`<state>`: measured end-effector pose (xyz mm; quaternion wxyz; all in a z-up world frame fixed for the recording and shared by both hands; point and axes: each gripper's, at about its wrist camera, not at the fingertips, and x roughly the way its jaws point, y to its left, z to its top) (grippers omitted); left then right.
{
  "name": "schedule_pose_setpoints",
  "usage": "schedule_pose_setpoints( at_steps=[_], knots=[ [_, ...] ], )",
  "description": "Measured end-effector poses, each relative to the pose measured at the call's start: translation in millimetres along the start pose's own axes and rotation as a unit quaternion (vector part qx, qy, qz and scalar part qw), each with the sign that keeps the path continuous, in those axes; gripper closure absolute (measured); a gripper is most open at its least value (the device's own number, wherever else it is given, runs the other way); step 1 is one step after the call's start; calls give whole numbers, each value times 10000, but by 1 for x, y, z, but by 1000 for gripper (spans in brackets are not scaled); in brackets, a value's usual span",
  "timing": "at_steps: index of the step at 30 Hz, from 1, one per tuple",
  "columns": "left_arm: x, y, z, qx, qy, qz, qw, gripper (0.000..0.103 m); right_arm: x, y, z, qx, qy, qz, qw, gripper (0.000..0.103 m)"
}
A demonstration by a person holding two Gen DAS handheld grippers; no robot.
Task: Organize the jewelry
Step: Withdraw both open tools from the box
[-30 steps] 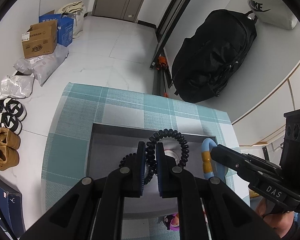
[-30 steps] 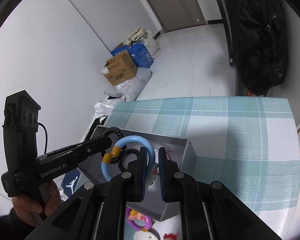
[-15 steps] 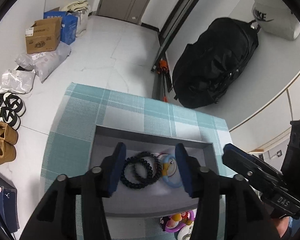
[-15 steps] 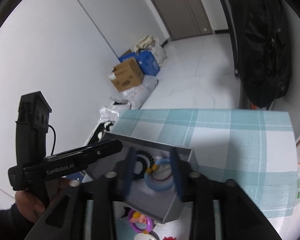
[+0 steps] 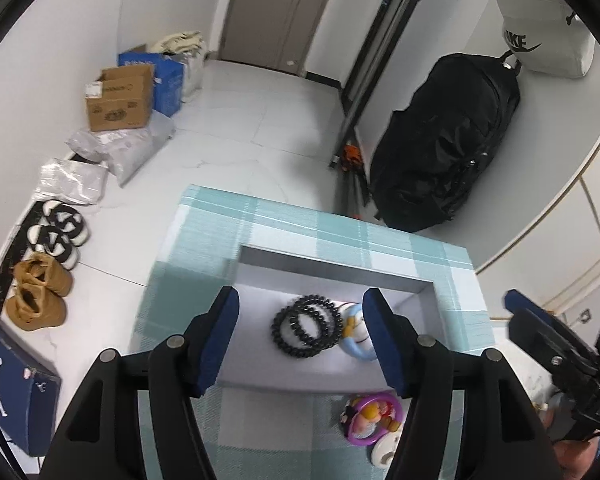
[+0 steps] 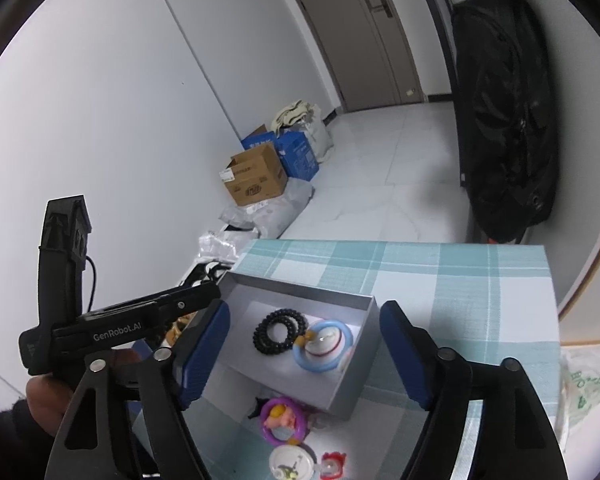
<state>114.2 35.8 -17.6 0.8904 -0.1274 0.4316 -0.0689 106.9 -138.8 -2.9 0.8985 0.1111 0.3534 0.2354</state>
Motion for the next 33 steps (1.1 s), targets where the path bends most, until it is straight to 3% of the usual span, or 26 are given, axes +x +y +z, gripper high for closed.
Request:
schedule_pose_setpoints(
  at_steps=[17,26,33],
  knots=[
    [-40,-4,-38,349,-292,589,9972,44,-39,11,-47,-106,-29,-281,9995,7],
    [-29,4,-66,247,95,507,9984,44,-41,18,-75,-116,339,-311,9989,7],
    [-24,9,-75,99,290,424,9986,43,-18,29,-102,-347,938,-343,9944,6]
  ],
)
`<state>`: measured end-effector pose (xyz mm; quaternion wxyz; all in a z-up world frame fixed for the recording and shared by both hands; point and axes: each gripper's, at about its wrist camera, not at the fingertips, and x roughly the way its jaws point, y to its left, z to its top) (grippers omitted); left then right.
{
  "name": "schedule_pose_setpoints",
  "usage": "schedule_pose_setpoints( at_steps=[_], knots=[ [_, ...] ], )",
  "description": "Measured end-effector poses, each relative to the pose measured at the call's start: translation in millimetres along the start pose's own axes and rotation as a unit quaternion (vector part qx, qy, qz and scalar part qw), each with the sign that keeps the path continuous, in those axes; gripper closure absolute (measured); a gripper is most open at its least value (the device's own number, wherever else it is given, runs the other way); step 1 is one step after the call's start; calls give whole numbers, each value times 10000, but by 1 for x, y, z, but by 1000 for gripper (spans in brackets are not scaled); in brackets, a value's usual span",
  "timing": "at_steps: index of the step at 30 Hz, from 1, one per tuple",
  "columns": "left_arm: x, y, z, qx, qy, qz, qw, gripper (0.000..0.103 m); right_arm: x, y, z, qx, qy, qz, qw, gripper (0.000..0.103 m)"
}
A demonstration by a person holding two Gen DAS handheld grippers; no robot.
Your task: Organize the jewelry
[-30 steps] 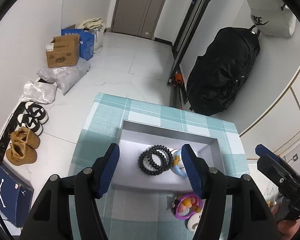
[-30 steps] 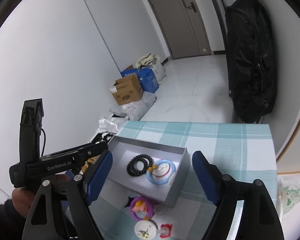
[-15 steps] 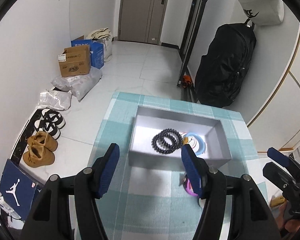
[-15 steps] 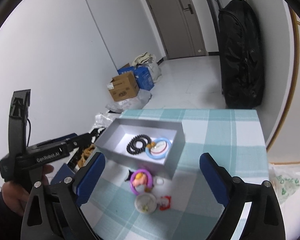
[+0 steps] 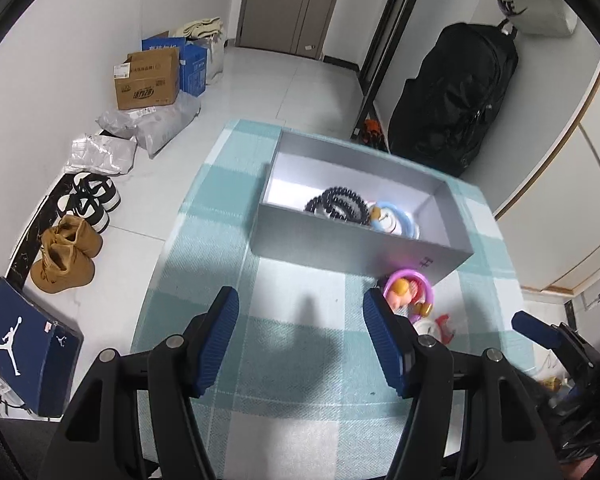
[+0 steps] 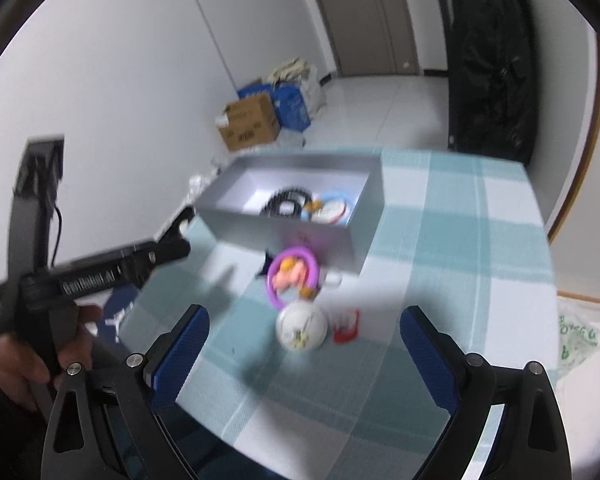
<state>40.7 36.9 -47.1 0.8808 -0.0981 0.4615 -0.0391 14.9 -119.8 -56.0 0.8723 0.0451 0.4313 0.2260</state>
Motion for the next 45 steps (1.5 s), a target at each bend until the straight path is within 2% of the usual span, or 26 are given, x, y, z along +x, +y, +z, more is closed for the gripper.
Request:
schedule_pose_setpoints(
  at_steps=[5,8,10,11,12,16,18,22,25,30,37,45],
  knots=[
    [4,3,-4,-10,113,34,9999,42,11,-3,-6,20,195,-1,9998,6],
    [5,7,-5,-22,164,57,9998,42,18,-5,-9,147,299,158,9993,9],
    [6,7,-6,22,187,103,9998,42,23,-4,-9,125,387,203,9990,21],
    [6,6,-6,48,194,136,9997,42,28,-2,-10,91,459,241,9986,32],
    [7,6,-7,71,200,180,9996,42,30,-1,-10,67,503,247,9984,38],
    [8,5,-9,178,244,240,9993,42,41,1,-10,40,571,222,9981,48],
    [8,6,-10,189,248,231,9992,42,44,1,-9,53,579,207,9981,58],
    [9,6,-10,194,294,217,9991,42,47,3,-7,52,575,144,9982,61],
    [9,7,-9,167,308,194,9992,42,51,4,-6,-2,632,-64,9980,71],
    [10,7,-8,170,328,195,9991,42,53,7,-5,-71,652,-128,9978,89],
    [12,5,-7,202,325,198,9991,42,51,15,-8,-338,658,-285,9969,91],
    [14,2,-10,307,397,120,9987,42,39,13,-2,-237,482,-116,9985,92]
  ],
)
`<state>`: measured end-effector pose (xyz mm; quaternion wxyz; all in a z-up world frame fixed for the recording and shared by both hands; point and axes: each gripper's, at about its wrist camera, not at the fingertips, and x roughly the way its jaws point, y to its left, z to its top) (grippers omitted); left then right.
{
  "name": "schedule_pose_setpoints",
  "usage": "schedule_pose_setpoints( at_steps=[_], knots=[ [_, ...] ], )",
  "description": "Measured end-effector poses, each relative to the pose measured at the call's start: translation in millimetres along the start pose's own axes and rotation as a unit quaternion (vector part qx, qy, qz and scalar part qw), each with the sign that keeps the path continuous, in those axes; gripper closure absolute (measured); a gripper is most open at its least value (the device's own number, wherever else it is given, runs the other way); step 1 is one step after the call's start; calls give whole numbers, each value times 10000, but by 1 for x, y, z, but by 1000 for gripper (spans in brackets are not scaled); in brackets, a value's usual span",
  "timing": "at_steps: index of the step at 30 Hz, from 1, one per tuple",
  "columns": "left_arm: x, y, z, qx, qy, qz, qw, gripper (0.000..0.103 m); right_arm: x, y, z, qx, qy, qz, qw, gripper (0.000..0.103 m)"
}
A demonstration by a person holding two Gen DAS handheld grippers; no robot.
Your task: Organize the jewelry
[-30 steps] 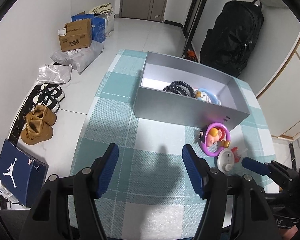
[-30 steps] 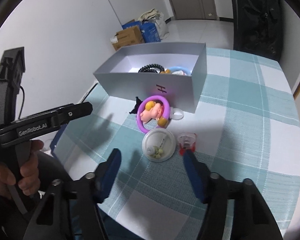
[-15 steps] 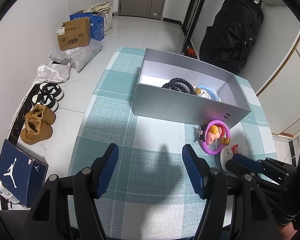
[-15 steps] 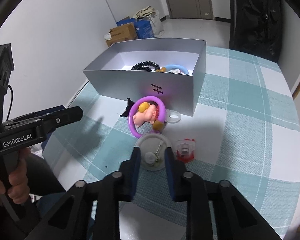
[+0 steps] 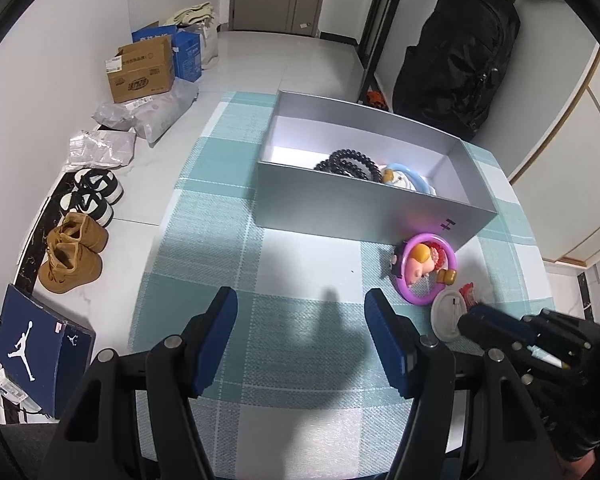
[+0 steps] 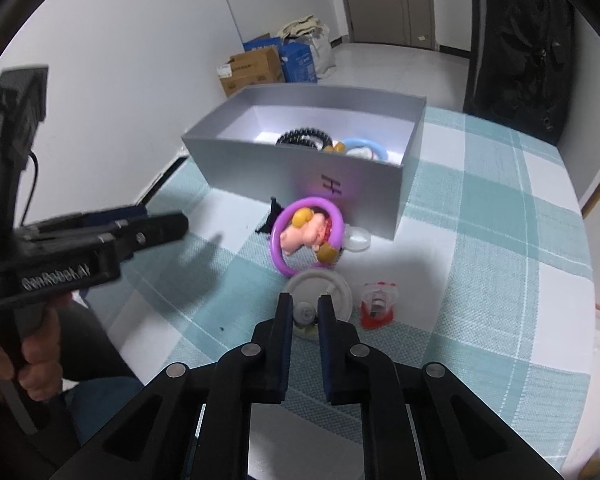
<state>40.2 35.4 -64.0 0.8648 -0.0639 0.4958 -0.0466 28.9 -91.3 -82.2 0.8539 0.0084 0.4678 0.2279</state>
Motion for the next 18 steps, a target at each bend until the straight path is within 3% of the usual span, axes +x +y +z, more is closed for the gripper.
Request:
schedule_pose_setpoints(
  at_steps=[18],
  knots=[
    [12,-65,-11,842,275,-608,9942,42,-64,-62,14,1195,-743,117,9900,92]
  ],
)
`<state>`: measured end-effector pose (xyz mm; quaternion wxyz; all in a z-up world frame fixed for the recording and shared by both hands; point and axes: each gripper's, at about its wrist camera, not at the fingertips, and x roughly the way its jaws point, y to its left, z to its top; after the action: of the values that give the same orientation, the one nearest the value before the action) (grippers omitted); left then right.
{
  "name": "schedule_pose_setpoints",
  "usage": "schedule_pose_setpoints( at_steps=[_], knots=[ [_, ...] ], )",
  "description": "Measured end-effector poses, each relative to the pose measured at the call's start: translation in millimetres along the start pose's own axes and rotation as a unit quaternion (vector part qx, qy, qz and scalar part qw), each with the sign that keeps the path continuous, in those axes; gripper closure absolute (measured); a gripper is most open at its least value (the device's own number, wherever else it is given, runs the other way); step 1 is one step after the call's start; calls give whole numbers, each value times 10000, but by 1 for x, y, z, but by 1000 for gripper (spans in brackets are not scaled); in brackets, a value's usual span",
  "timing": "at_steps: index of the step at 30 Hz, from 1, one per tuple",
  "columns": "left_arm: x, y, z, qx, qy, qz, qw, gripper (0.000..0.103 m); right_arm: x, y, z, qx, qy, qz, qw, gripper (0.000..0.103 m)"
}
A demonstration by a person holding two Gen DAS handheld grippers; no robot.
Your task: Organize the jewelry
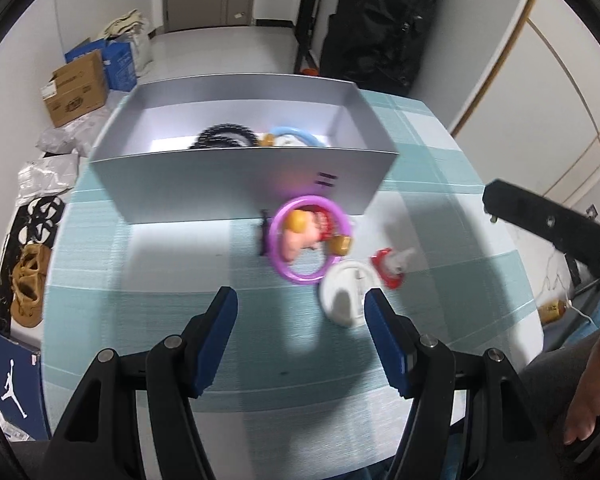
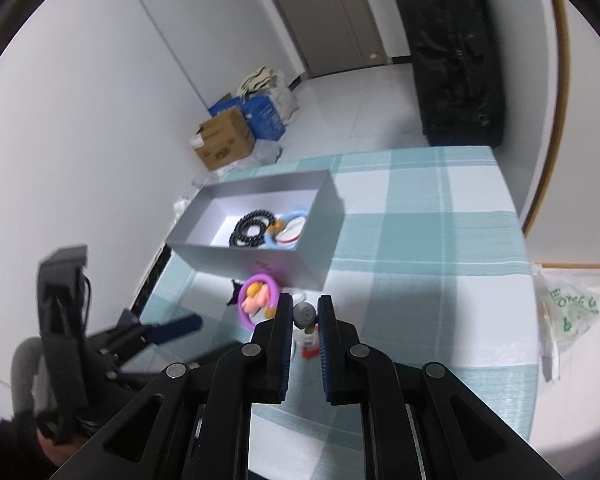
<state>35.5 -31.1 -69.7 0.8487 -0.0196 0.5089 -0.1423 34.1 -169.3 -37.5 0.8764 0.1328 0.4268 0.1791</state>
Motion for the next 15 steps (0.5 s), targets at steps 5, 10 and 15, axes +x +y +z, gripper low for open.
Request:
schedule_pose_setpoints(
  at_steps=[5,10,15],
  knots=[
    [5,-7,1,24,60,56,10000,42,-7,-16,3,190,-29,29,9998,92],
    [13,-17,2,75,173,129,9997,42,-10,-25,5,338,-29,41,9994,92],
    [17,-31,0,296,149,360,9988,42,-12,-30,7,386,-34,72,9992,92]
  ],
)
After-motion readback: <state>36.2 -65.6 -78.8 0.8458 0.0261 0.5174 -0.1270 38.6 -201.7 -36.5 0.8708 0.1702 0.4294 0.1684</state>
